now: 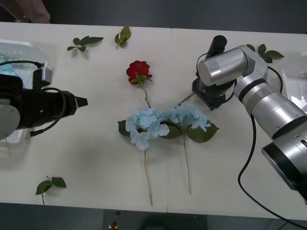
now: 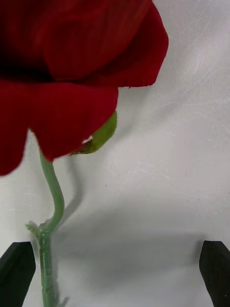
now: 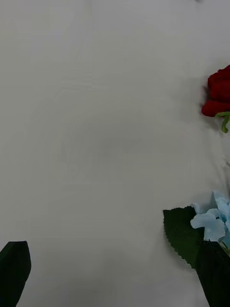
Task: Put the red flowers into the right box and the blue flowers into the left box
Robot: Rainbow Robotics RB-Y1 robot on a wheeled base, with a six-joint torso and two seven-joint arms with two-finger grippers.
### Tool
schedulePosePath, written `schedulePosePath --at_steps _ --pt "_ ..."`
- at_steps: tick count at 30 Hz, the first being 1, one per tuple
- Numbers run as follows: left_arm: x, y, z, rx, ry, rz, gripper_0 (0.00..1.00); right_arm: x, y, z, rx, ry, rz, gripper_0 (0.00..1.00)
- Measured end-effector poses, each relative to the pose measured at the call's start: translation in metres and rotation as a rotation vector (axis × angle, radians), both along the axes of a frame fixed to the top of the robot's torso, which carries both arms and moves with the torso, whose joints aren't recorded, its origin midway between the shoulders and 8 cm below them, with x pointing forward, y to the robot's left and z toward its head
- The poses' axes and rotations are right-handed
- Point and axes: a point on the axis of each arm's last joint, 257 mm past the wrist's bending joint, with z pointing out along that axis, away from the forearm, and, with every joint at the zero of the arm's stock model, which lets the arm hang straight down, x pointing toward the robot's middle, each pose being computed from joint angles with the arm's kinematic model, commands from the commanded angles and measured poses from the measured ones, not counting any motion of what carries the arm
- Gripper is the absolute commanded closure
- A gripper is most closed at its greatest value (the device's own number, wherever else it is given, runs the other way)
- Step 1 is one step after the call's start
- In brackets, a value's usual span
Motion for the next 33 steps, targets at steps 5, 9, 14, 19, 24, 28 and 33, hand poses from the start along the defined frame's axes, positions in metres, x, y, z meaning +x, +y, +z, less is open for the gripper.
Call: schedulePosePath --at_steps 5,9,14,19,24,28,33 --pt "0.007 -0.039 -0.009 0.024 -0.022 -0.03 0.0 -0.002 0.0 -0.003 -0.021 0.002 0.015 0.0" --pt "0.005 -0.056 -0.025 0.1 -0.038 -0.055 0.0 -0.002 0.0 -0.004 -0.024 0.002 0.017 0.05" --pt "-0.011 -0.084 -0.05 0.13 -0.006 -0.122 0.0 -0.002 0.001 -0.004 -0.024 0.003 0.017 1.0" --pt "-0.028 -0.107 -0.07 0.147 0.019 -0.175 0.0 -0.002 0.001 -0.004 -0.024 0.002 0.017 1.0" --pt "-0.043 -0.125 -0.086 0.169 0.032 -0.224 0.0 -0.002 0.001 -0.004 -0.024 0.002 0.018 1.0" --pt "-0.049 -0.139 -0.091 0.165 0.03 -0.241 0.0 -0.002 0.001 -0.004 -0.025 0.003 0.018 1.0" --pt "-0.057 -0.157 -0.098 0.156 0.027 -0.265 0.0 -0.004 0.0 -0.004 -0.029 0.01 0.016 1.0"
